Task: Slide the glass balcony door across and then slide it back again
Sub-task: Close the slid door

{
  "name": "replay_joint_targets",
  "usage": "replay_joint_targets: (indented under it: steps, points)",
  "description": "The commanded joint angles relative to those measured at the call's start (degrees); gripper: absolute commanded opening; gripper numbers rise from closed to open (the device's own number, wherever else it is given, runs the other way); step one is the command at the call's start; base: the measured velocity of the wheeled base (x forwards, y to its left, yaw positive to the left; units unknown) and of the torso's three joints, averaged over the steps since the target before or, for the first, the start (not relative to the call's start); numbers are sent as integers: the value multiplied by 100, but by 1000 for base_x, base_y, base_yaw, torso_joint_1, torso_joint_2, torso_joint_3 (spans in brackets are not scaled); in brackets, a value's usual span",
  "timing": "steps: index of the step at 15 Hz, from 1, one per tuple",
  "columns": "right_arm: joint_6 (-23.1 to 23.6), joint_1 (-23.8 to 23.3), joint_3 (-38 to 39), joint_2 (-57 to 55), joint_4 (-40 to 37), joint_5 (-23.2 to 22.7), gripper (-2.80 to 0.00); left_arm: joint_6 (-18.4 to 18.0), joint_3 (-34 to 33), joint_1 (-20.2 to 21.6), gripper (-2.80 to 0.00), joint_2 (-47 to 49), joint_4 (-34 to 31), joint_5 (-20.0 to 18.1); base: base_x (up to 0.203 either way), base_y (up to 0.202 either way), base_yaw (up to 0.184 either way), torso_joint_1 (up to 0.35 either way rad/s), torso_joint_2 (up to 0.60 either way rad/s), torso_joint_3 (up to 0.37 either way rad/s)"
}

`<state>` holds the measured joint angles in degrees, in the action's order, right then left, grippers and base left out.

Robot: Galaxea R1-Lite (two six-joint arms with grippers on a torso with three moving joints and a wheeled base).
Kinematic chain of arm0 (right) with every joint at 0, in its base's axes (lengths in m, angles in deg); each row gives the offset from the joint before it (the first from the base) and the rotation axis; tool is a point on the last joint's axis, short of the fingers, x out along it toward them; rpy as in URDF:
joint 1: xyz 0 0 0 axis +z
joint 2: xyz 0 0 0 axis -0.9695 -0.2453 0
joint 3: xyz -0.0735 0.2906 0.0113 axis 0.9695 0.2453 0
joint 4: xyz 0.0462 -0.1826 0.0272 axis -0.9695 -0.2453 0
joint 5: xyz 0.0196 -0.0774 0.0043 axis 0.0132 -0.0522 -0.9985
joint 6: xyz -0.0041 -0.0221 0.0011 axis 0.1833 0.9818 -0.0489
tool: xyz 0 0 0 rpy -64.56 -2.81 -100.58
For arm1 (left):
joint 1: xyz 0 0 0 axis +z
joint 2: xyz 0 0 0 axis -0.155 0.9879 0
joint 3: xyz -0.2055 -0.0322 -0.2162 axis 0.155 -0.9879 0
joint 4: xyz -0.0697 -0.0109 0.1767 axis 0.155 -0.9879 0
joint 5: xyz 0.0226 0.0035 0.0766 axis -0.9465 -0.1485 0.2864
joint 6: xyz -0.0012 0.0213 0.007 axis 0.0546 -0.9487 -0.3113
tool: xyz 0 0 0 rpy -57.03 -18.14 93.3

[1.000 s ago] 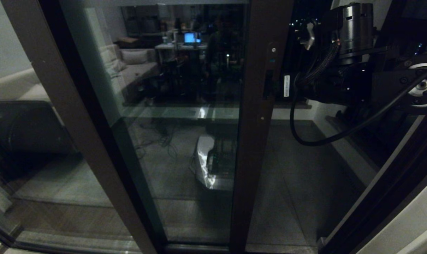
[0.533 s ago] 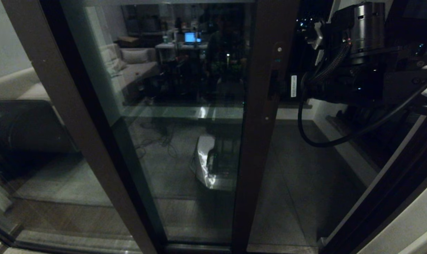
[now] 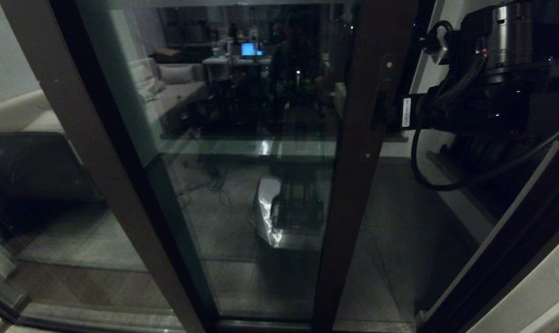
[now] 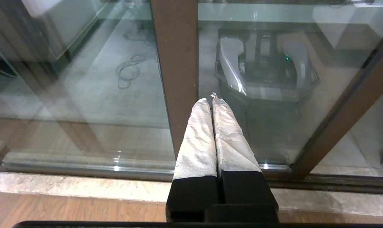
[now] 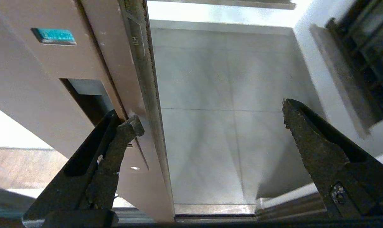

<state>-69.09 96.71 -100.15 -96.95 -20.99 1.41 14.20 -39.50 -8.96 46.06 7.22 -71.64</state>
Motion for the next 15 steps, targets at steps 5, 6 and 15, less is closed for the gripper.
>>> replay_joint_targets:
  steps: [5,6,15]
  points:
    - [54,-319,412,231,240,-216,0,0,1,-4,-280,-4,-6,-2,0,0,0,0,0,0]
    - [113,-376,542,254,358,-233,0,0,1,-2,-280,-4,-5,-2,0,0,0,0,0,0]
    - [288,-766,902,449,723,-500,0,0,1,-4,-280,-4,-8,-2,0,0,0,0,0,0]
